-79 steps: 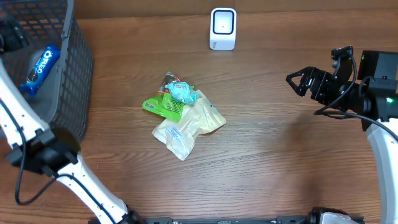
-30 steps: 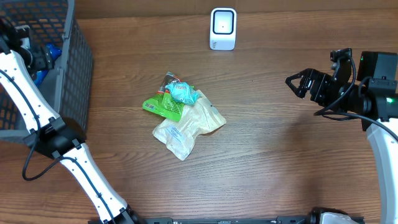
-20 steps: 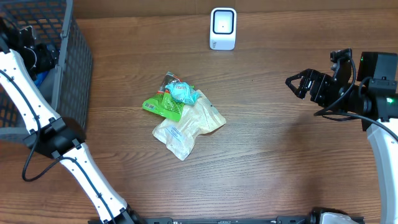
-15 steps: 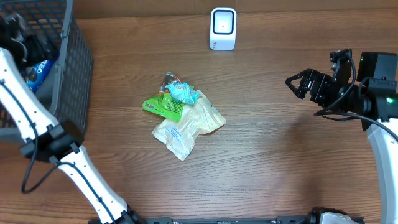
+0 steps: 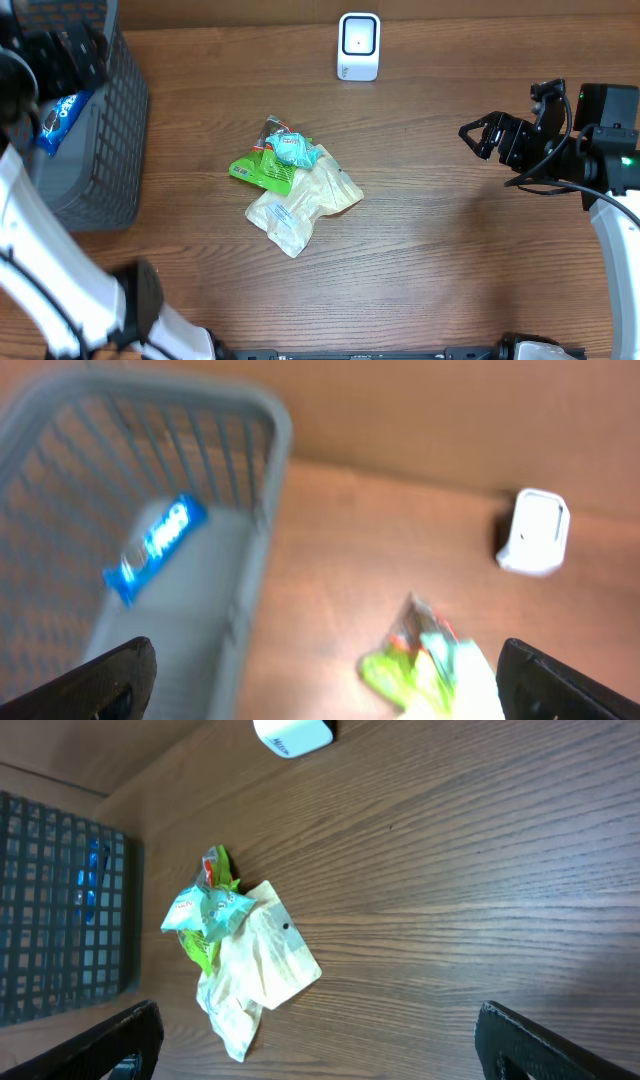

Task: Scan the item barcode

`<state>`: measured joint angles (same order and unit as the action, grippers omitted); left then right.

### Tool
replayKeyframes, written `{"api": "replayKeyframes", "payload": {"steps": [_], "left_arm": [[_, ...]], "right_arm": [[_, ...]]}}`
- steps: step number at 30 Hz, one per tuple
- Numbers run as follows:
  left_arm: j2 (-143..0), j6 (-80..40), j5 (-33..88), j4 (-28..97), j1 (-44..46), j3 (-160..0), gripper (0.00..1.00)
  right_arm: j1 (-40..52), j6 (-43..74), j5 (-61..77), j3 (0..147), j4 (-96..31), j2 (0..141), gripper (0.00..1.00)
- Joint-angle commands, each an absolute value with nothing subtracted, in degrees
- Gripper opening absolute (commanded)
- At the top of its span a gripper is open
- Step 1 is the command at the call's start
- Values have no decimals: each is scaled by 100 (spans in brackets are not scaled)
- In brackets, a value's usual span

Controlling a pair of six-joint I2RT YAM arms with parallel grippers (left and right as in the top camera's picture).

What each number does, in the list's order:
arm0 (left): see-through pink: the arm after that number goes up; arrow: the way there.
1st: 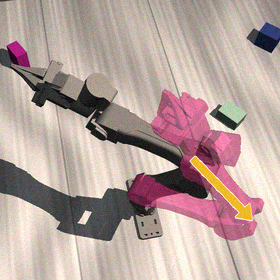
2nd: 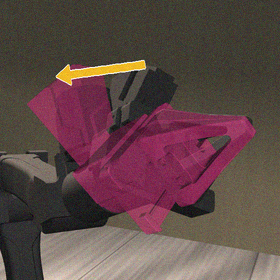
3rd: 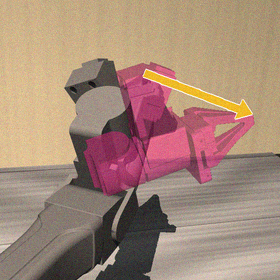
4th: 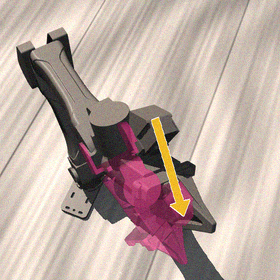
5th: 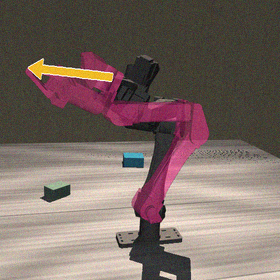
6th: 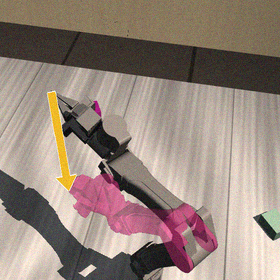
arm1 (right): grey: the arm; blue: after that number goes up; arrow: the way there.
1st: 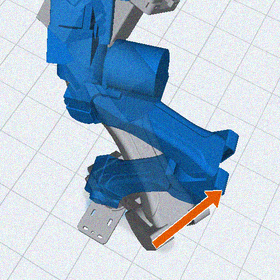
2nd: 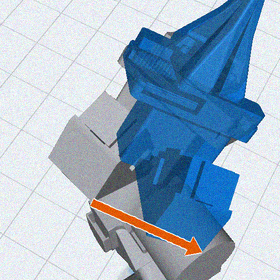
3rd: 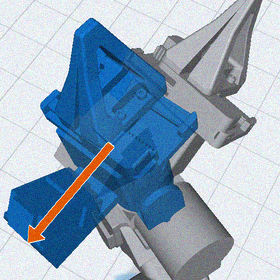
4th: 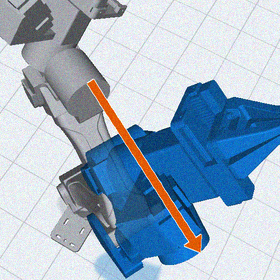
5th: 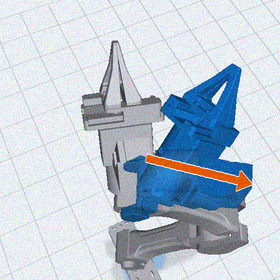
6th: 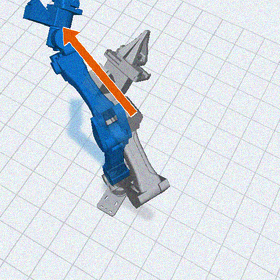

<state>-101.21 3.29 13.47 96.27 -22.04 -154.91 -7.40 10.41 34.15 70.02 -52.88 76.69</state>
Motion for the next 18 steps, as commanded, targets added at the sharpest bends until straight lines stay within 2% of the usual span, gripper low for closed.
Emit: {"api": "replayKeyframes", "payload": {"steps": [1,7,11,14,18], "left_arm": [[-8777,1,1031,9682,-2156,-13773,100],[-6335,-626,344,9264,-2156,-11246,100],[-4939,-360,-489,7603,-2156,-10228,100],[-4652,161,-950,6359,-2156,-10012,100],[-5070,768,-1192,5089,-2158,-10064,100]], "right_arm": [[-707,858,3463,7164,-5293,7664,100],[-707,849,3463,7164,-5286,7664,100],[-707,849,3463,7164,-5284,7664,100],[-707,849,3465,7164,-5286,7664,100],[-707,851,3465,7164,-5352,7664,100]]}}
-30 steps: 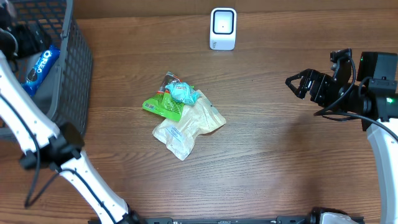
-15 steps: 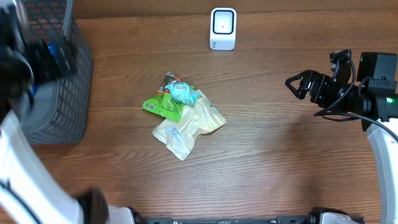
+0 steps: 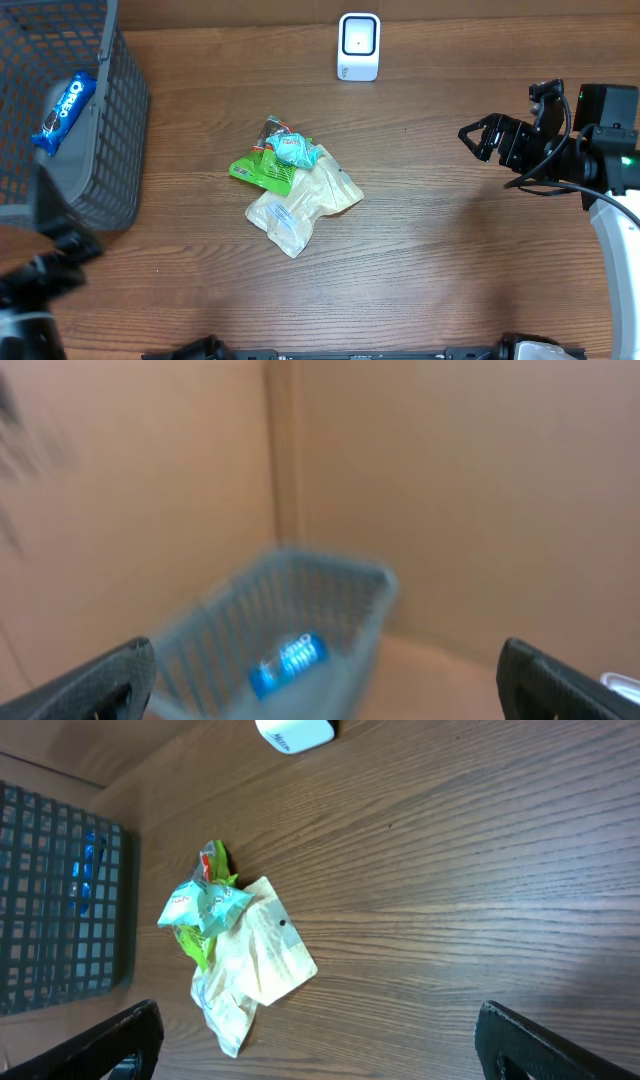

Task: Scan the item barcode

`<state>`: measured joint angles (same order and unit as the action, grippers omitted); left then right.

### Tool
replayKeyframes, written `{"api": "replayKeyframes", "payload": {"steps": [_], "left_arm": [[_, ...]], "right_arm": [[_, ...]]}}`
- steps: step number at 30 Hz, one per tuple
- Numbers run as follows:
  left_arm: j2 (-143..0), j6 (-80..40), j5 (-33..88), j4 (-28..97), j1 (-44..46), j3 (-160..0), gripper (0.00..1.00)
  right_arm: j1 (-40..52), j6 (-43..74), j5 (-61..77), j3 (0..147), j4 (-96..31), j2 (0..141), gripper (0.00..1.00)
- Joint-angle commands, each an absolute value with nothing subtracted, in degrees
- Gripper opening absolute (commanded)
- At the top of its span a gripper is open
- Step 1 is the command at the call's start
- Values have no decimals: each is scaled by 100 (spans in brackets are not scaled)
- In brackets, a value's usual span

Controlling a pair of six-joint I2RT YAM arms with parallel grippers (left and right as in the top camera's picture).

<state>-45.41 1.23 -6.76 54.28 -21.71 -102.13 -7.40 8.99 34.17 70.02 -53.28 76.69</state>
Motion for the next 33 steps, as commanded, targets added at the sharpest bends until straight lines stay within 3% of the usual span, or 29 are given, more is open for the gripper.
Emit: {"api": "replayKeyframes", "payload": {"steps": [1,6,13,17,26,33], "left_arm": [[-5264,888,-1376,4917,-2158,-10112,100],[-6746,1291,-2456,4801,-2165,-11002,100],[-9395,1144,-2746,5553,-2359,-13688,100],[-10661,523,-2060,6366,-2840,-14759,100],[-12665,78,438,7413,-4316,-14831,100],[-13703,377,604,7406,-4372,-14831,100]], "right_arm": [[-707,849,3465,7164,-5378,7664,100],[-707,849,3463,7164,-5518,7664,100],[-707,851,3463,7164,-5636,7664,100],[-707,851,3463,7164,-5710,7664,100],[-707,851,3463,7164,-5653,7664,100],[-707,854,3463,7164,-5629,7664,100]]}}
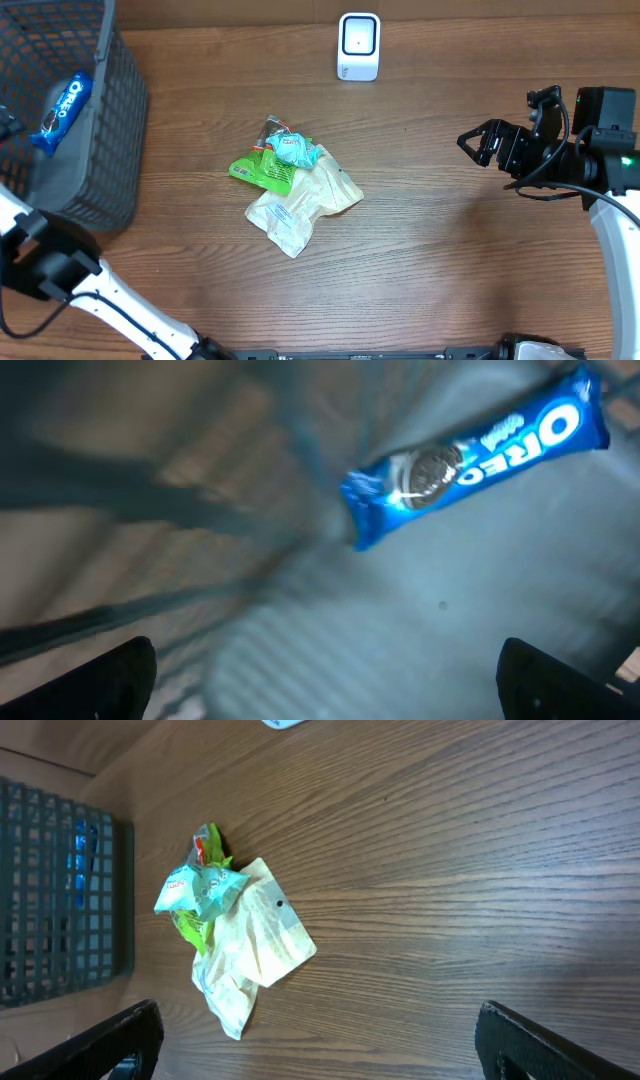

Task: Scan the item barcode

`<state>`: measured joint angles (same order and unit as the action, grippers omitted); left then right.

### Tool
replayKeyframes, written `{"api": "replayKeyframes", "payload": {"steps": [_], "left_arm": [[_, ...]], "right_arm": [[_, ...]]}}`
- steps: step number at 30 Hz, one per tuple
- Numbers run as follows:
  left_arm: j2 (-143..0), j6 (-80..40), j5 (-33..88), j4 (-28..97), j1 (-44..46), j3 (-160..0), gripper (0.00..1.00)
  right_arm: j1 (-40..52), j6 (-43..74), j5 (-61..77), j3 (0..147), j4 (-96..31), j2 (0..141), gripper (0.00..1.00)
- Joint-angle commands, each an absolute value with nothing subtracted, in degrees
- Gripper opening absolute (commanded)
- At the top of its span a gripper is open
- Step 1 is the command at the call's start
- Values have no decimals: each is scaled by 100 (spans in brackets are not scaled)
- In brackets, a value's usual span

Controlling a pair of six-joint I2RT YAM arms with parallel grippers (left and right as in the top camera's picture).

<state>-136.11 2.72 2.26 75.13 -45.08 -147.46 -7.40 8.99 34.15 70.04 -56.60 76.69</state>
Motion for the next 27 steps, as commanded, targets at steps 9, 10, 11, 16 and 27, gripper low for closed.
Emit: {"api": "replayKeyframes", "payload": {"steps": [9,10,11,16,27], "left_arm": [[-13902,1044,204,6720,-3741,-14831,100],[-13902,1190,178,6608,-3664,-14829,100],[-13911,1280,128,6506,-3599,-14829,100],[-14057,1658,-235,5660,-3345,-14772,100],[-15172,1824,-235,4668,-3315,-14746,100]], "right_arm": [[-707,856,3463,7164,-5592,7664,100],[-707,856,3463,7164,-5592,7664,100],[-707,856,3463,7164,-5594,7664,100],[-707,856,3463,7164,-5607,7664,100],[-707,854,3461,7164,-5607,7664,100]]}}
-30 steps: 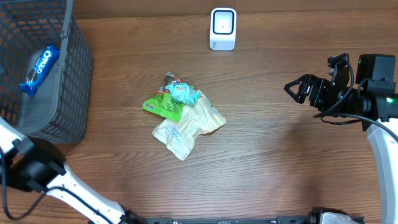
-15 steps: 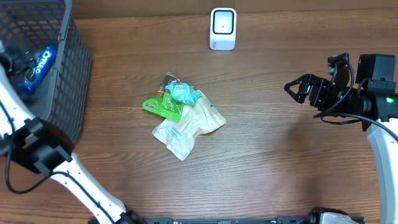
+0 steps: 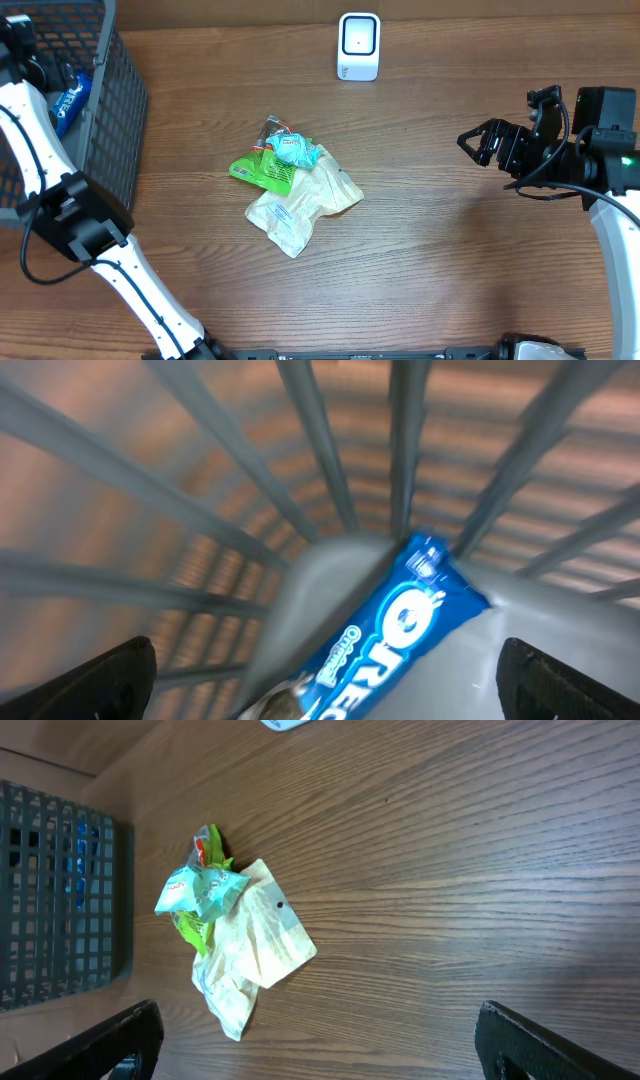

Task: Scan the item barcode

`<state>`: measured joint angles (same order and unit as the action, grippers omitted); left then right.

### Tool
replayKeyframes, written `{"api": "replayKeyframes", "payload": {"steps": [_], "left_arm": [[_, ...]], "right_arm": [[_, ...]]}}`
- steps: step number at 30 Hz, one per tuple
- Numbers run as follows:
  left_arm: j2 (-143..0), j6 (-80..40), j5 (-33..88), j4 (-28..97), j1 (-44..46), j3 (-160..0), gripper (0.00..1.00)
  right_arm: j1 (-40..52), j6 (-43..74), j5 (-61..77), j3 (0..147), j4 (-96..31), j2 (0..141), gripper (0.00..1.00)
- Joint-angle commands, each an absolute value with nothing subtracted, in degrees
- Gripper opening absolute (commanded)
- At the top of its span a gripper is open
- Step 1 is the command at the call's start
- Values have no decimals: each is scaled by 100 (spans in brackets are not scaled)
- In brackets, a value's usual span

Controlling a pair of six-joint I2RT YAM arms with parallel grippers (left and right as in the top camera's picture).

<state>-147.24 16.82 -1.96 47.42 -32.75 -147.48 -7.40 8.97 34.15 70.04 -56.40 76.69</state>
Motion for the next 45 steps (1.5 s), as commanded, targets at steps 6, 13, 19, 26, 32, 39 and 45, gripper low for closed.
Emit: {"api": "replayKeyframes", "payload": {"steps": [6,13,19,26,32,39,45], "left_arm": [[-15826,1828,-148,4399,-3271,-14746,100],[-16396,1820,-123,4458,-3253,-14746,100],[-16650,1817,561,5262,-3249,-14735,94],[-16986,1800,958,5811,-3249,-14702,94],[-17126,1802,1321,6023,-3247,-14698,92],[-17126,1747,1614,6309,-3225,-14700,16],[-16945,1258,1614,6477,-3229,-14783,4]], "right_arm": [[-707,854,3461,7164,-5734,7664,100],[-707,897,3463,7164,-5782,7664,100],[-707,897,3463,7164,-5754,7664,100],[-707,895,3463,7164,-5760,7664,100],[-707,895,3463,7164,-5756,7664,100],[-707,895,3463,7164,-5736,7664,100],[-707,895,3463,7164,-5695,7664,100]]}}
